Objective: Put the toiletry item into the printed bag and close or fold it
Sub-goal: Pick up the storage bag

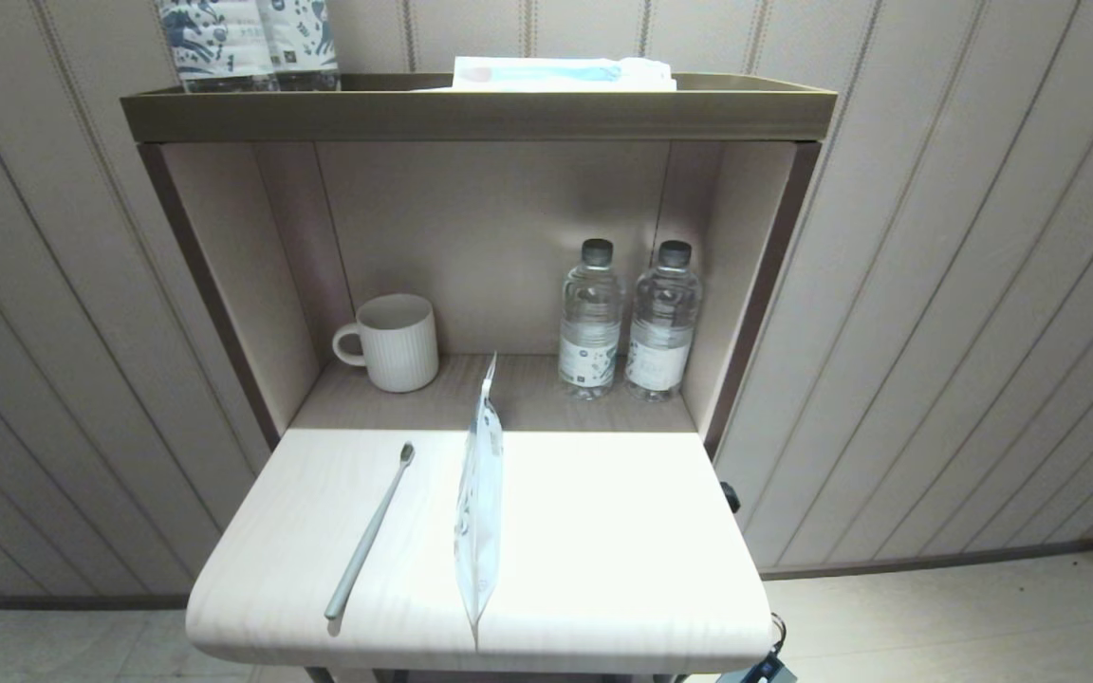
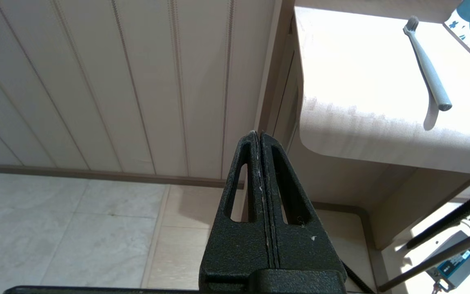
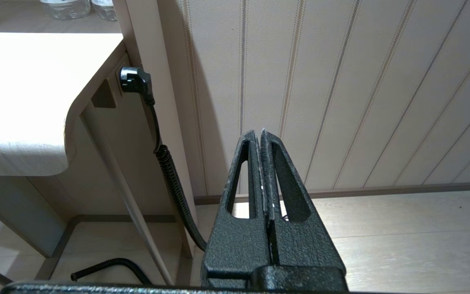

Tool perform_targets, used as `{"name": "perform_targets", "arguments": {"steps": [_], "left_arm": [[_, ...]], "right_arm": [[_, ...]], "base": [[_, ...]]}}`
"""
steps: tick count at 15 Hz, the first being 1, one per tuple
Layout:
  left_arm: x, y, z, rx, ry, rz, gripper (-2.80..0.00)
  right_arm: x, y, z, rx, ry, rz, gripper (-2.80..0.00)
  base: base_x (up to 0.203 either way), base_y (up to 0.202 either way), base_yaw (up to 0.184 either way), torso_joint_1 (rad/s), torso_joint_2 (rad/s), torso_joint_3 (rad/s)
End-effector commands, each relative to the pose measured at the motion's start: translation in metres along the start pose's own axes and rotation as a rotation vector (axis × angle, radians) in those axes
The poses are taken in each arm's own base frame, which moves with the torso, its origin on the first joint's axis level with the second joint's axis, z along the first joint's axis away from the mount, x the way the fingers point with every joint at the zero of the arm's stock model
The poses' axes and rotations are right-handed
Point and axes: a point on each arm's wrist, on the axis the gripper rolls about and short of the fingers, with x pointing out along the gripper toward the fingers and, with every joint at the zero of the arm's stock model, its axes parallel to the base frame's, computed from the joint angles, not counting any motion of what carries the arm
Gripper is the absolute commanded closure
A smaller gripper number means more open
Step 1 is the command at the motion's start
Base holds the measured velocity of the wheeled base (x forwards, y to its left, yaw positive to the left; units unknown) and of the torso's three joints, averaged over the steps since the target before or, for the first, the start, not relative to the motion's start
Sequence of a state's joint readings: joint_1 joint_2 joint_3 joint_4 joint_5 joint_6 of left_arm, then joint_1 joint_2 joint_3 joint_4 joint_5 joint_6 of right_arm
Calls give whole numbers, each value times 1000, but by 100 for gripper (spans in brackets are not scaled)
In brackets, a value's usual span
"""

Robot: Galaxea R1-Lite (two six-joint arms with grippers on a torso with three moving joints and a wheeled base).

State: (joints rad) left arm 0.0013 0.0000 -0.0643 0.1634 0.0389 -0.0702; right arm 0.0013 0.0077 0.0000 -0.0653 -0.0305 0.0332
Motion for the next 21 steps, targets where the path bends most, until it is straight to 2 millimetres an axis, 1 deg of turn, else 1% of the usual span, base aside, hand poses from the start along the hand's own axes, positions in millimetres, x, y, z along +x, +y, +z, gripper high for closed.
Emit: {"name": "perform_targets", "arguments": {"steps": [1, 8, 9, 10, 12, 13, 14, 15, 17, 19, 20, 21], "left_arm": [[0, 0, 0, 0, 0, 1, 0], [0, 0, 0, -2, -2, 7, 0], [-2, 0, 5, 10, -25, 10, 0], [-7, -1, 19, 22, -76, 9, 0], [-19, -4, 63, 32, -158, 3, 0], [-16, -5, 83, 36, -144, -2, 0], [-7, -8, 104, 40, -103, -22, 0], [4, -10, 119, 45, -59, -59, 0], [35, -16, 143, 49, 58, -206, 0], [64, -23, 160, 35, 177, -402, 0], [72, -29, 164, 29, 249, -524, 0], [73, -35, 163, 36, 305, -633, 0]], "right_arm": [[0, 0, 0, 0, 2, 0, 0], [0, 0, 0, -1, 2, 0, 0], [0, 0, 0, -1, 2, 0, 0], [0, 0, 0, -1, 2, 2, 0], [0, 0, 0, -1, 2, 2, 0], [0, 0, 0, -3, 2, 2, 0], [0, 0, 0, -6, 0, 4, 0], [0, 0, 0, -6, 0, 5, 0], [0, 0, 0, -6, 0, 5, 0], [0, 0, 0, -6, 0, 5, 0], [0, 0, 0, -6, 0, 5, 0], [0, 0, 0, -6, 0, 5, 0]], "base": [[0, 0, 0, 0, 0, 0], [0, 0, 0, 0, 0, 0], [0, 0, 0, 0, 0, 0], [0, 0, 0, 0, 0, 0], [0, 0, 0, 0, 0, 0], [0, 0, 0, 0, 0, 0], [0, 0, 0, 0, 0, 0], [0, 0, 0, 0, 0, 0], [0, 0, 0, 0, 0, 0], [0, 0, 0, 0, 0, 0], [0, 0, 0, 0, 0, 0], [0, 0, 0, 0, 0, 0]]}}
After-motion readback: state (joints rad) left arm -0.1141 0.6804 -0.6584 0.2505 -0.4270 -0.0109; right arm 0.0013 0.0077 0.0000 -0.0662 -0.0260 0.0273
